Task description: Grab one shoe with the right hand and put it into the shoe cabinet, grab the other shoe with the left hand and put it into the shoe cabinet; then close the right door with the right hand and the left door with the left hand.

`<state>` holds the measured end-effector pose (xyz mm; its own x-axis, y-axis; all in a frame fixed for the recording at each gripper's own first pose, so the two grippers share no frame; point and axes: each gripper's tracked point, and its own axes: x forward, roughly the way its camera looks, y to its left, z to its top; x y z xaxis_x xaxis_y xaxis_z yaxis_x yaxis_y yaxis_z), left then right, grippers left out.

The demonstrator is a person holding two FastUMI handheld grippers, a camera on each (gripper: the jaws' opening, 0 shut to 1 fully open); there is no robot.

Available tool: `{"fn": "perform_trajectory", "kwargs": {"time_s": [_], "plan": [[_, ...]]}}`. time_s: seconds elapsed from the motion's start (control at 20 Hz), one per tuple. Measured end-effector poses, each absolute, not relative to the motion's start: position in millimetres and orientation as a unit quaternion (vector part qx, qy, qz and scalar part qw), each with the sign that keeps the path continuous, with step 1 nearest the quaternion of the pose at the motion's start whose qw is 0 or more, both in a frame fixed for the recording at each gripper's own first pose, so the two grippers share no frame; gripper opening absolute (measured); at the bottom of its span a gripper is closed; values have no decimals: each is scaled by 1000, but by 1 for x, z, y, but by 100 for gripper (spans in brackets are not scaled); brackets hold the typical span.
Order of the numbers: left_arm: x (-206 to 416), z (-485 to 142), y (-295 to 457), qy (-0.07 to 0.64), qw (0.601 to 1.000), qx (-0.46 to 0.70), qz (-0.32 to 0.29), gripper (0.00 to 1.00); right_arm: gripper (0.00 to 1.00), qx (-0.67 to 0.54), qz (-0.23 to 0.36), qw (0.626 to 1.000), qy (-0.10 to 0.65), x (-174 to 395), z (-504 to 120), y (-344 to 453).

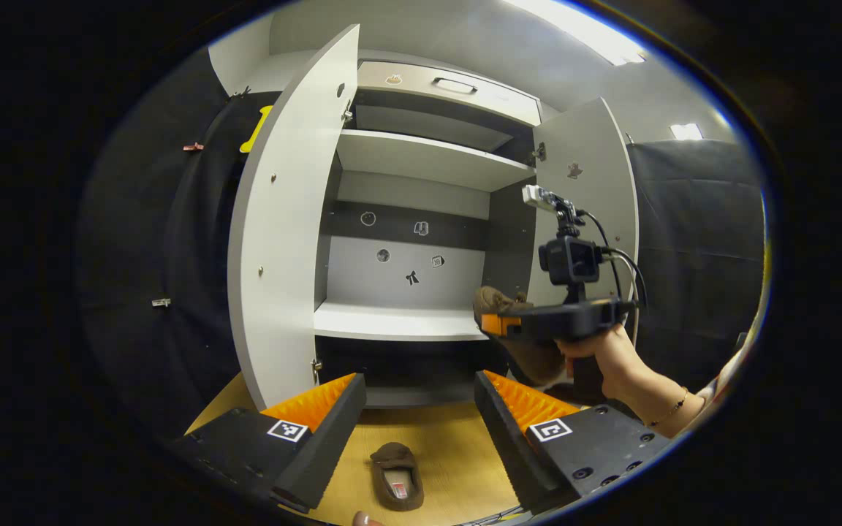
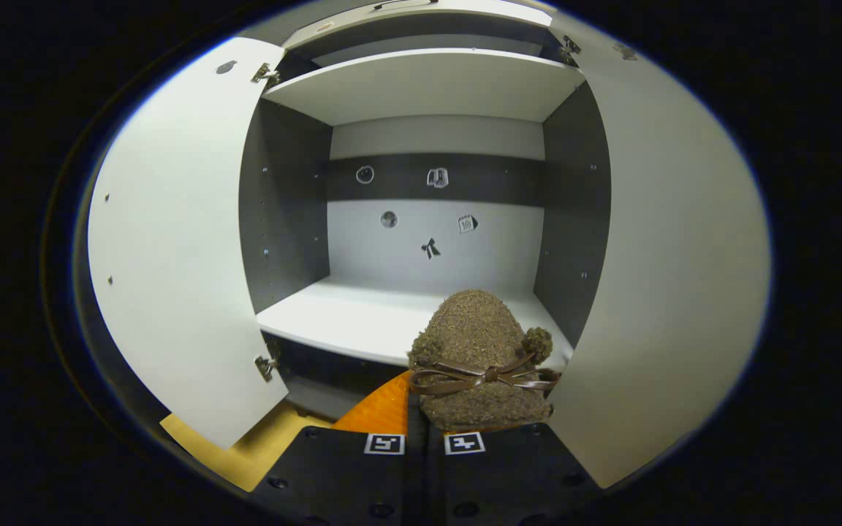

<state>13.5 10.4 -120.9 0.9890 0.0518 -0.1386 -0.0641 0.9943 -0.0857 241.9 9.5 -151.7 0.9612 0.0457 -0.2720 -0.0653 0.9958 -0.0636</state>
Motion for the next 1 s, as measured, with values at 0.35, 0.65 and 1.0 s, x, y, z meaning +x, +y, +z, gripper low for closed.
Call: {"fn": "perform_trajectory", "kwargs": {"time_s": [0.35,0.65,1.0], "plan": [[25,-109,17,69,995,-35,59,94,5,-25,24,989,145,356,-121,0],[43,-110,31,80,990,-22,110,94,5,-7,13,979,204,447,-153,-10],[58,-115,52,93,982,-17,161,94,5,-22,-1,953,301,500,-240,-14]]}}
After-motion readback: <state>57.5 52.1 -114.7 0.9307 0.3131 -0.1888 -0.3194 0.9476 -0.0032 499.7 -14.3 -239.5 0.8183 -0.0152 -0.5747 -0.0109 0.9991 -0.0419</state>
